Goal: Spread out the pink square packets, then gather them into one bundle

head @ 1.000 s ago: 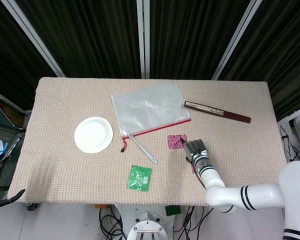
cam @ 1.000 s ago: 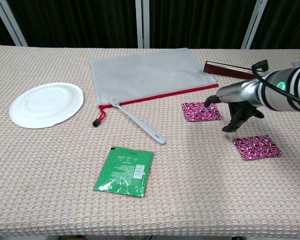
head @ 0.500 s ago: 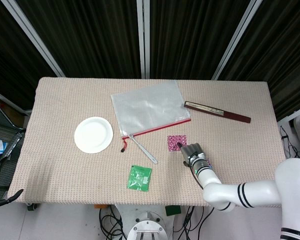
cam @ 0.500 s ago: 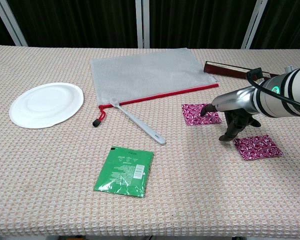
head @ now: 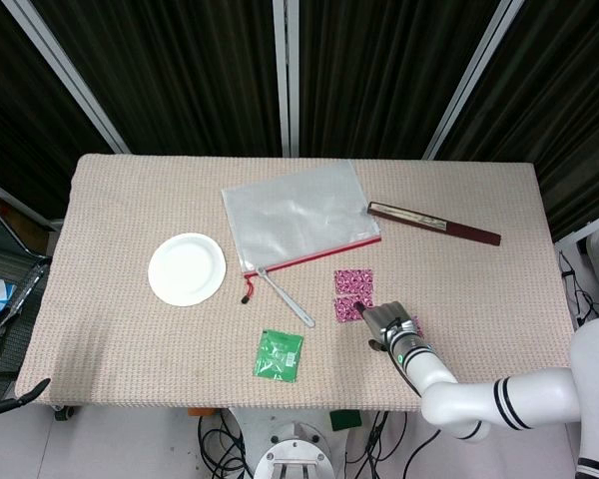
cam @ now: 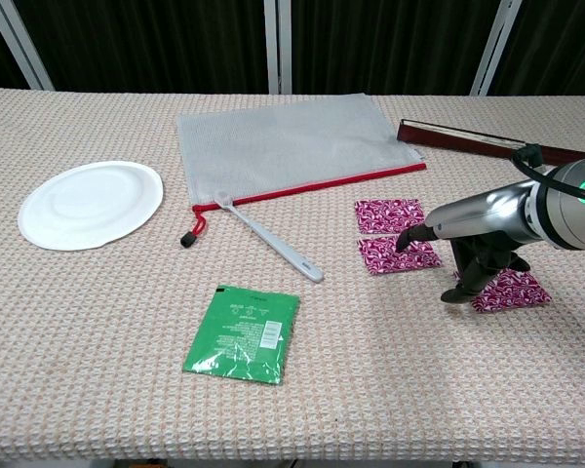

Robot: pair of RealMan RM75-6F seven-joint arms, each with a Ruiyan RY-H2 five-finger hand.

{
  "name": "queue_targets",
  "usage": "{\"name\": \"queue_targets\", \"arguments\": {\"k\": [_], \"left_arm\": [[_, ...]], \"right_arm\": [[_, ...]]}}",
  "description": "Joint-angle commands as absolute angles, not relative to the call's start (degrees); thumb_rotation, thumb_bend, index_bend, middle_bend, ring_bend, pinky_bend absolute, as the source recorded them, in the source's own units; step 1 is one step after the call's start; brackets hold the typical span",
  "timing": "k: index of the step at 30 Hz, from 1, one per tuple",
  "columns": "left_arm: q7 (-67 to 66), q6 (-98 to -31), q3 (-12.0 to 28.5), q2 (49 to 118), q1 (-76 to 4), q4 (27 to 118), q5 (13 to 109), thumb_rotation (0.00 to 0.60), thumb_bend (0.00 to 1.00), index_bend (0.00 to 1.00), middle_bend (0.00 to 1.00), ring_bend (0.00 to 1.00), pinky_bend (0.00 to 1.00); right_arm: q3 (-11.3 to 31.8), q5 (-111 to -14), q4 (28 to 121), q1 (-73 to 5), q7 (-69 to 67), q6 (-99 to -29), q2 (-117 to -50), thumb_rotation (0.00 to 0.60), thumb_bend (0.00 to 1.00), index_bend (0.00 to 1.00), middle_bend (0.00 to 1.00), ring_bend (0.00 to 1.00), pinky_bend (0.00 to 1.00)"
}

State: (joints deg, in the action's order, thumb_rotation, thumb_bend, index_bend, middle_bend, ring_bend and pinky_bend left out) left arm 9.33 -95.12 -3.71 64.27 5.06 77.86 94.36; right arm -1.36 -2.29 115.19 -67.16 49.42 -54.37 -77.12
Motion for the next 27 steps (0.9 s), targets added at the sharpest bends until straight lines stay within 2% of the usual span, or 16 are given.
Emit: {"name": "queue_targets", "arguments": {"k": [1,7,17,23,27], "left_arm": [[9.3,-95.2,-3.7,64.3,5.0,77.8,94.4,0.291,0.12,0.05,0.03,0.0,0.18],[9.5,-94.8,-3.8,64.6,5.0,77.5,94.2,0.29,0.12,0.05,0.03,0.0,0.18],[9.8,-95.1,-3.8,64.8,5.1,77.2,94.3,0.291,0.12,0.05,0.03,0.0,0.18],[9.9,-95.5,-3.7,64.5,5.2,77.4,94.2,0.294,0.12,0.05,0.03,0.0,0.18],[9.8,-95.7,-3.6,64.3,5.2,77.7,94.4,0.292,0.12,0.05,0.03,0.0,0.18]], "right_arm": [[-2.4,-3.3,116.9,-66.8,48.4,-54.4,-76.1,0.6,1.0,0.08,1.0,0.92,0.79],[-3.5,-3.2,119.8,-67.0,46.2,-52.1,-74.1,0.6,1.0,0.08,1.0,0.92,0.79],[-4.6,-8.3,122.1,-66.5,42.8,-53.4,-73.0,0.6,1.0,0.08,1.0,0.92,0.79],[-3.5,-17.7,127.5,-63.1,38.3,-58.2,-68.7,0.6,1.0,0.09,1.0,0.92,0.79],[-3.2,-29.5,130.7,-58.5,35.4,-65.2,-65.4,0.6,1.0,0.14,1.0,0.91,0.78]]}}
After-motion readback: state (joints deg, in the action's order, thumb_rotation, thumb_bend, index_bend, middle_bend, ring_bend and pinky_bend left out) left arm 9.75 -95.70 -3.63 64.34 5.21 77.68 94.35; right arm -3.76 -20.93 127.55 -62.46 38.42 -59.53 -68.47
